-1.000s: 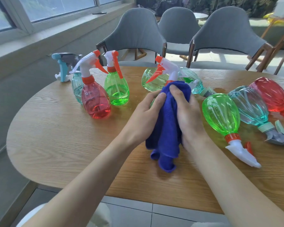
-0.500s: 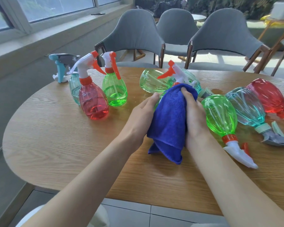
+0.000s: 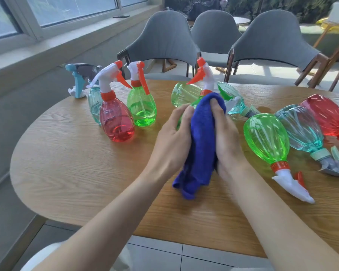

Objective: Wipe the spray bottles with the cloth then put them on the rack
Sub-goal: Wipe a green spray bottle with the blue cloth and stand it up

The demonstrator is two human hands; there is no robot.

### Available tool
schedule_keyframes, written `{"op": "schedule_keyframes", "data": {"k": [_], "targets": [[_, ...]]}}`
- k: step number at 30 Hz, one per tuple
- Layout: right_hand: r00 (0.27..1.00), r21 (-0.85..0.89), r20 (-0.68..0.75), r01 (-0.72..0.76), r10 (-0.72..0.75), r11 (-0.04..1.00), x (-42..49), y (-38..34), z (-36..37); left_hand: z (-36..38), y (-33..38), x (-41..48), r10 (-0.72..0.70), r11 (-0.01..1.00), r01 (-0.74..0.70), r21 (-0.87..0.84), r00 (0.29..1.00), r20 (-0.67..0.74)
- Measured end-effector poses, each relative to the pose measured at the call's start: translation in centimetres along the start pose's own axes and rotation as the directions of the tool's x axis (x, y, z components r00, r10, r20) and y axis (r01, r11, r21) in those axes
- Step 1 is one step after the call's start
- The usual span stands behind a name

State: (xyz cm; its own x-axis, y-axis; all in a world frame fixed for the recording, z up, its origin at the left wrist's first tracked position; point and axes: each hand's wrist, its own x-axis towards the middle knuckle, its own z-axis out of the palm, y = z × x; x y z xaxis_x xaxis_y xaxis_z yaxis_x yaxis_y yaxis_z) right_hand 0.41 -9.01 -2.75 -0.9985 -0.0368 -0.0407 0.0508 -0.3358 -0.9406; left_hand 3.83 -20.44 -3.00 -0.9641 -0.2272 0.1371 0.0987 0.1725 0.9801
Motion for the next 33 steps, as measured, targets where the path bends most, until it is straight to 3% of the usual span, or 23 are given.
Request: {"op": "schedule_keyframes", "data": {"k": [3, 8, 12, 16, 19, 23, 29, 33], "targets": [[0.999, -0.151, -0.027, 0.025, -0.029, 0.988, 0.0, 0.2, 0.2, 0.1, -0.1, -0.3, 0.022, 0.997, -0.022, 0.074, 1.0, 0.004], [0.982, -0.176, 0.143, 0.148, -0.124, 0.973, -0.9, 2.3, 1.1, -1.0, 0.3, 0.4, 0.006, 1.0, -0.004, 0.029, 0.997, -0.074], [0.997, -0.005, 0.059, 0.056, -0.056, 0.998, -0.3, 0.0, 0.2, -0.5, 0.4, -0.6, 0.196, 0.937, -0.198, 0.287, 0.98, 0.037], [0.997, -0.071, -0.083, -0.013, 0.007, 0.997, 0.4, -1.7, -0.6, 0.1, 0.4, -1.5, 0.244, 0.811, -0.296, 0.505, 0.955, 0.169], [0.998, -0.013, -0.059, -0.026, 0.025, 1.0, -0.5, -1.3, -0.3, 0.0, 0.3, -1.4, 0.281, 0.801, -0.313, 0.51, 0.949, 0.142], [0.995, 0.097, 0.096, 0.009, -0.019, 0.995, -1.6, -1.3, 0.2, -0.4, 0.4, -0.8, 0.283, 0.863, -0.283, 0.418, 0.957, 0.062], [0.994, -0.067, -0.104, 0.015, -0.022, 0.998, -0.7, -1.7, -0.3, 0.0, 0.2, -1.3, 0.294, 0.807, -0.339, 0.483, 0.941, 0.169], [0.999, 0.03, -0.02, 0.03, -0.029, 0.999, -1.0, -1.3, -0.2, 0.0, -0.2, -0.9, 0.278, 0.852, -0.299, 0.429, 0.954, 0.112]]}}
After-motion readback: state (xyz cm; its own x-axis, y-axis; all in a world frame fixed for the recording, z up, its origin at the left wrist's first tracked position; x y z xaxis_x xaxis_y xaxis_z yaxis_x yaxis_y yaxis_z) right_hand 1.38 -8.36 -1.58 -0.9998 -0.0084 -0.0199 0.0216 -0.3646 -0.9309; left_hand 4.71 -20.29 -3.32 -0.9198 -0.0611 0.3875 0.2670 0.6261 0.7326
